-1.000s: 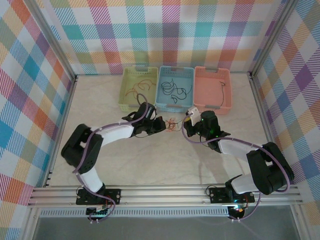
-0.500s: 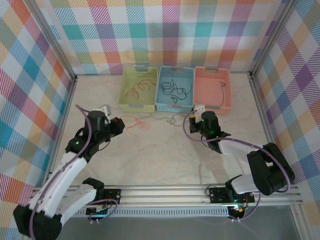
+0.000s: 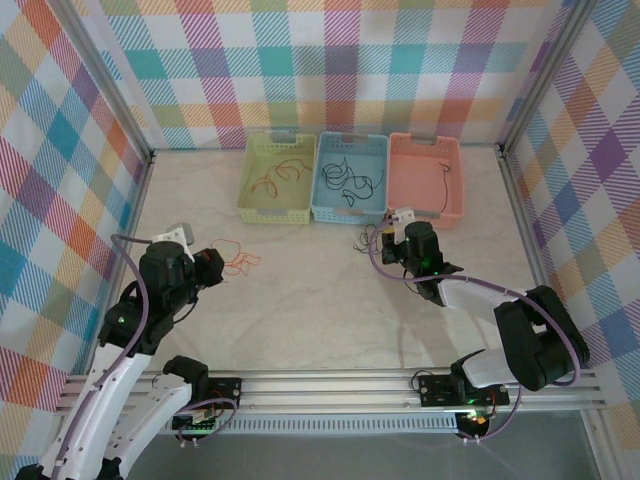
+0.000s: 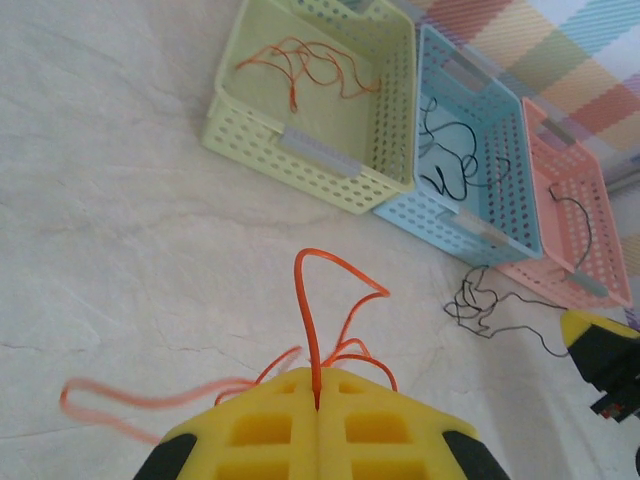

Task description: Untangle the cables

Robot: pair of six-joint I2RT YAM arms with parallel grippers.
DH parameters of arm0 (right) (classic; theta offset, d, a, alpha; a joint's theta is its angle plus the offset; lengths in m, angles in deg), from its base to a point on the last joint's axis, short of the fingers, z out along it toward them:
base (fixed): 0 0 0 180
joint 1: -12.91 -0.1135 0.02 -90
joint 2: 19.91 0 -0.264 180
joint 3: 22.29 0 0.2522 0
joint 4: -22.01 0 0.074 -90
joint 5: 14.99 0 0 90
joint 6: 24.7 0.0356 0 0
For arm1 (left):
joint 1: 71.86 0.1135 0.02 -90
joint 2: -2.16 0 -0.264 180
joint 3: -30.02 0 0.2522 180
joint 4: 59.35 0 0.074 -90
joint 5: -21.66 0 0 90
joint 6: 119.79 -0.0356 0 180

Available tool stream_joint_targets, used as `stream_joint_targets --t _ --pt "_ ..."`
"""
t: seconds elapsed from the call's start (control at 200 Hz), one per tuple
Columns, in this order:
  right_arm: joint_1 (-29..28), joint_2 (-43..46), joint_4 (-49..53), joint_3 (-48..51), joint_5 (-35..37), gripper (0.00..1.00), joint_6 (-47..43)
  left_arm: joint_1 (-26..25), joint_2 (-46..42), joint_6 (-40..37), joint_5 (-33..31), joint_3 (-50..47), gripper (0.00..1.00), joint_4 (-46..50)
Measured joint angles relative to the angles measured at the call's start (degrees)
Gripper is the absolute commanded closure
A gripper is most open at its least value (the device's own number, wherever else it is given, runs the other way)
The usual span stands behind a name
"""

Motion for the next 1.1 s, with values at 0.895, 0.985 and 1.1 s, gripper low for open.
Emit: stream_joint_targets --t 0.895,0.985,1.1 --pt "-0.44 15.39 3.87 -13.20 -23.30 1.00 0.00 0.00 5.90 1.27 17.90 -8.63 1.00 -12.61" --pt "-0.44 10.91 5.25 -20.00 -19.80 1.00 0.02 0.00 5.90 1.22 18.34 -8.63 1.00 -12.57" --pt "-0.44 3.87 6.93 -27.10 -15.74 1.00 0.02 0.00 5.90 1.05 18.47 -8.63 1.00 -12.52"
